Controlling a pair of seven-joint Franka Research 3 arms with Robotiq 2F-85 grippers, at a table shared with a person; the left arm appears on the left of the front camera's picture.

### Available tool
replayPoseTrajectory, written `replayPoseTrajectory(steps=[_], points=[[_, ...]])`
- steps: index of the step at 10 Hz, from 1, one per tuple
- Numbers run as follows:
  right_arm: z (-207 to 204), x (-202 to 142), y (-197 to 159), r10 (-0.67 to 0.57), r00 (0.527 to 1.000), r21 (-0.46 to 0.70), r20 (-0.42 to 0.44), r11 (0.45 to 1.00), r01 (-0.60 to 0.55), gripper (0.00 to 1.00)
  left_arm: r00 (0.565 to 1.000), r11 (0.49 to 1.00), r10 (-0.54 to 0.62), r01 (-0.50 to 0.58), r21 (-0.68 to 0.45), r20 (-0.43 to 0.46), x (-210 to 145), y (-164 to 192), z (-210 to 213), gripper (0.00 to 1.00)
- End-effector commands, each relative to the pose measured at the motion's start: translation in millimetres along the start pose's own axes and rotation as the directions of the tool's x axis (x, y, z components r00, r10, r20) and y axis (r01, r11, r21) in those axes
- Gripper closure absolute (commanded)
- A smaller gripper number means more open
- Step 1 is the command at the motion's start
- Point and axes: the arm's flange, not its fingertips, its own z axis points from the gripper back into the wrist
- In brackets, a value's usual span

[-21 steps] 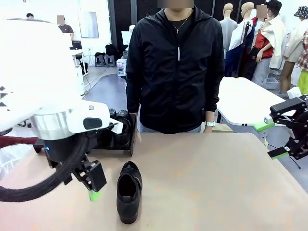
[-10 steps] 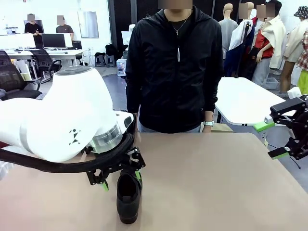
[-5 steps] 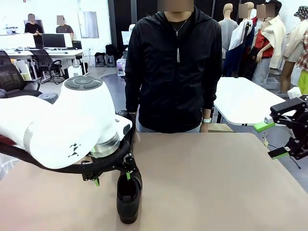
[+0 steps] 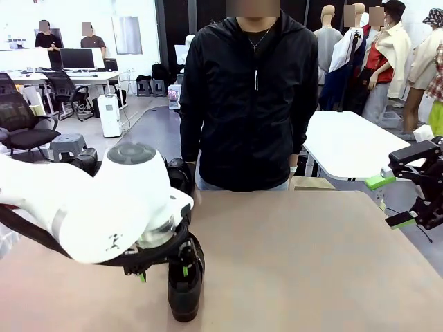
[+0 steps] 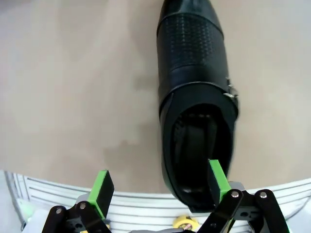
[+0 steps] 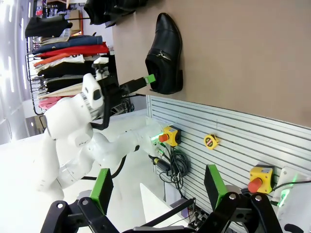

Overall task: Organize the shoes by placing them on the stand.
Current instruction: Place the Shoe from the middle of the table onto the Shoes Stand.

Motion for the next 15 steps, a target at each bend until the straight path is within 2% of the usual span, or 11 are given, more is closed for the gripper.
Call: replayPoseTrajectory(steps=[1, 3, 4, 5, 10, 15], points=[[0.8, 3.1, 2.1, 0.027, 1.0, 0.03, 0.003, 0.999, -0.027, 0.0, 1.0, 1.0, -0.003, 0.002, 0.011, 0.013, 3.3, -2.3, -26.4, 0.0], [0.8, 3.1, 2.1, 0.027, 1.0, 0.03, 0.003, 0.999, -0.027, 0.0, 0.997, 0.998, 0.057, -0.057, 0.009, 0.059, 8.2, 0.0, -34.7, 0.0], [0.8, 3.1, 2.1, 0.027, 1.0, 0.03, 0.003, 0.999, -0.027, 0.0, 0.995, 0.997, 0.075, -0.075, -0.002, 0.072, 9.5, 0.6, -36.2, 0.4], [0.8, 3.1, 2.1, 0.027, 1.0, 0.03, 0.003, 0.999, -0.027, 0.0, 0.995, 0.998, 0.067, -0.067, -0.001, 0.076, 9.5, 0.0, -36.9, 1.0], [0.8, 3.1, 2.1, 0.027, 1.0, 0.03, 0.003, 0.999, -0.027, 0.0, 0.994, 0.999, 0.046, -0.047, 0.007, 0.101, 10.6, -3.8, -32.1, 1.0], [0.8, 3.1, 2.1, 0.027, 1.0, 0.03, 0.003, 0.999, -0.027, 0.0, 0.99, 0.996, -0.001, 0.013, -0.087, 0.141, -4.2, -4.6, 3.0, 1.0]])
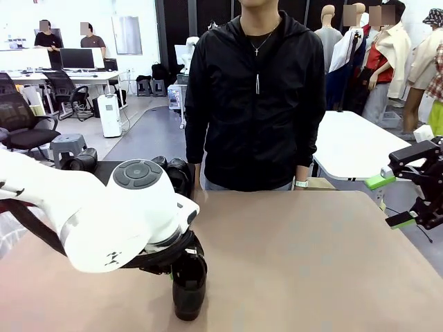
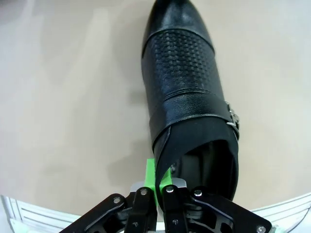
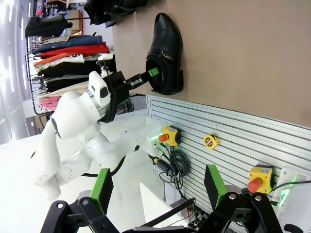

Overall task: Organize the shoes by placing them on the stand.
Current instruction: Place the Shoe from the middle of the table onto the Shoes Stand.

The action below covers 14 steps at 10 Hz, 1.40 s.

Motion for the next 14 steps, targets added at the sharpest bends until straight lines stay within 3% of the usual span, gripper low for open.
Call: replayPoseTrajectory(steps=[1, 3, 4, 5, 8, 9, 10, 14], points=[[0.8, 3.1, 2.2, 0.026, 1.0, 0.03, 0.003, 0.999, -0.026, 0.0, 0.998, 0.998, -0.039, 0.042, -0.048, 0.057, -8.5, 7.5, 34.7, 1.0], [0.8, 3.1, 2.2, 0.026, 1.0, 0.03, 0.003, 0.999, -0.026, 0.0, 0.978, 0.98, -0.154, 0.17, -0.103, 0.141, -22.2, 16.8, 104.4, 1.0], [0.8, 3.1, 2.2, 0.026, 1.0, 0.03, 0.003, 0.999, -0.026, 0.0, 0.943, 0.944, -0.32, 0.325, -0.056, 0.091, -30.9, 30.5, 141.9, 1.0], [0.8, 3.1, 2.2, 0.026, 1.0, 0.03, 0.003, 0.999, -0.026, 0.0, 0.917, 0.92, -0.382, 0.389, -0.044, 0.11, -35.3, 43.4, 163.5, 1.0], [0.8, 3.1, 2.2, 0.026, 1.0, 0.03, 0.003, 0.999, -0.026, 0.0, 0.885, 0.906, -0.414, 0.423, 0.006, 0.212, -34.1, 98.5, 196.8, 1.0], [0.8, 3.1, 2.2, 0.026, 1.0, 0.03, 0.003, 0.999, -0.026, 0.0, 0.915, 0.922, -0.367, 0.381, -0.062, 0.17, -33.7, 114.3, 201.1, 1.0], [0.8, 3.1, 2.2, 0.026, 1.0, 0.03, 0.003, 0.999, -0.026, 0.0, 0.898, 0.908, -0.412, 0.418, -0.007, 0.158, -29.4, 48.7, 213.0, 1.0], [0.8, 3.1, 2.2, 0.026, 1.0, 0.03, 0.003, 0.999, -0.026, 0.0, 0.898, 0.908, -0.412, 0.418, -0.007, 0.158, -29.4, 48.7, 213.0, 1.0]])
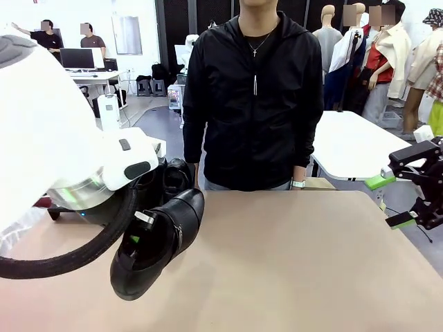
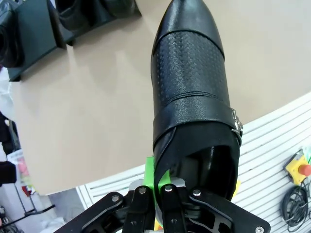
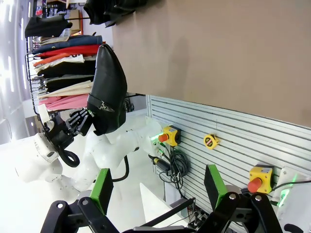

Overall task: Organize the shoes by placing them on the stand.
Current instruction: Place the Shoe from the middle of the table onto the Shoes Stand.

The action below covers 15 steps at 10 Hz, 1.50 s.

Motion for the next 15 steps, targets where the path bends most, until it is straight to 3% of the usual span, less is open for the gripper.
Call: replayPoseTrajectory(steps=[1, 2, 3, 4, 6, 7, 8, 10, 11, 12, 15], points=[[0.8, 2.9, 2.6, 0.027, 1.0, 0.031, 0.004, 0.999, -0.027, 0.0, 0.999, 1.0, 0.022, -0.021, -0.02, 0.024, 4.9, 3.0, 4.8, 1.0], [0.8, 2.9, 2.6, 0.027, 1.0, 0.031, 0.004, 0.999, -0.027, 0.0, 1.0, 1.0, 0.0, 0.0, 0.0, 0.0, 0.0, 0.0, 0.0, 1.0], [0.8, 2.9, 2.6, 0.027, 1.0, 0.031, 0.004, 0.999, -0.027, 0.0, 0.998, 0.998, 0.058, -0.058, -0.023, -0.004, 23.7, 28.9, -6.2, 1.0], [0.8, 2.9, 2.6, 0.027, 1.0, 0.031, 0.004, 0.999, -0.027, 0.0, 0.979, 0.978, 0.204, -0.203, -0.039, 0.006, 49.9, 79.8, -14.8, 1.0], [0.8, 2.9, 2.6, 0.027, 1.0, 0.031, 0.004, 0.999, -0.027, 0.0, 0.921, 0.915, 0.391, -0.389, -0.109, -0.005, 91.1, 187.7, -54.6, 1.0], [0.8, 2.9, 2.6, 0.027, 1.0, 0.031, 0.004, 0.999, -0.027, 0.0, 0.898, 0.886, 0.433, -0.409, -0.219, 0.077, 101.9, 225.8, -64.9, 1.0], [0.8, 2.9, 2.6, 0.027, 1.0, 0.031, 0.004, 0.999, -0.027, 0.0, 0.877, 0.884, 0.456, -0.426, -0.194, 0.15, 111.3, 248.2, -76.4, 1.0], [0.8, 2.9, 2.6, 0.027, 1.0, 0.031, 0.004, 0.999, -0.027, 0.0, 0.854, 0.875, 0.481, -0.455, -0.163, 0.199, 124.6, 273.2, -97.1, 1.0], [0.8, 2.9, 2.6, 0.027, 1.0, 0.031, 0.004, 0.999, -0.027, 0.0, 0.817, 0.843, 0.539, -0.522, -0.134, 0.207, 124.1, 280.9, -96.1, 1.0], [0.8, 2.9, 2.6, 0.027, 1.0, 0.031, 0.004, 0.999, -0.027, 0.0, 0.844, 0.86, 0.51, -0.492, -0.138, 0.165, 112.2, 288.5, -92.5, 1.0], [0.8, 2.9, 2.6, 0.027, 1.0, 0.031, 0.004, 0.999, -0.027, 0.0, 0.844, 0.86, 0.51, -0.492, -0.138, 0.165, 112.2, 288.5, -92.5, 1.0]])
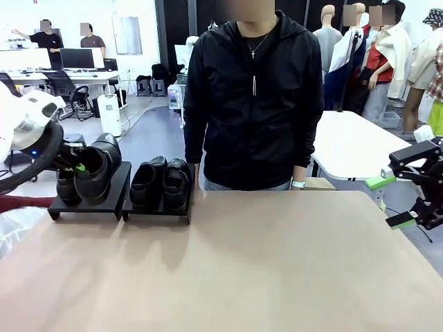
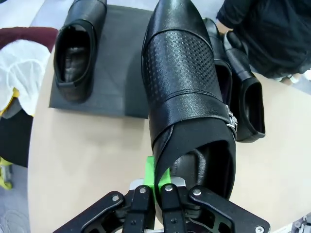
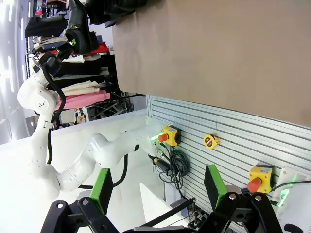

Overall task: Organize the shoes by placing them on the stand.
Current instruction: Place the Shoe from the middle of the table onto the Shoes Stand.

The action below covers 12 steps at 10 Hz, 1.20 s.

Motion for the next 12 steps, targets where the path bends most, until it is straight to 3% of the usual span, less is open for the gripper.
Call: replayPoseTrajectory(steps=[1, 2, 4, 6, 12], points=[[0.6, 3.0, 2.7, 0.026, 1.0, 0.031, 0.004, 0.999, -0.027, 0.0, 1.0, 1.0, -0.001, 0.001, 0.0, 0.005, 0.8, -0.4, -2.7, 1.0], [0.6, 3.0, 2.7, 0.026, 1.0, 0.031, 0.004, 0.999, -0.027, 0.0, 0.989, 0.998, 0.003, 0.006, -0.063, 0.148, 36.1, 3.7, -25.9, 1.0], [0.6, 3.0, 2.7, 0.026, 1.0, 0.031, 0.004, 0.999, -0.027, 0.0, 0.988, 0.996, -0.071, 0.077, -0.038, 0.139, 58.4, 7.6, -58.4, 1.0], [0.6, 3.0, 2.7, 0.026, 1.0, 0.031, 0.004, 0.999, -0.027, 0.0, 0.977, 0.997, -0.078, 0.08, -0.004, 0.199, 71.5, 11.9, -90.7, 1.0], [0.6, 3.0, 2.7, 0.026, 1.0, 0.031, 0.004, 0.999, -0.027, 0.0, 0.987, 0.987, -0.129, 0.118, 0.11, 0.095, 80.3, 28.8, -149.6, 1.0]])
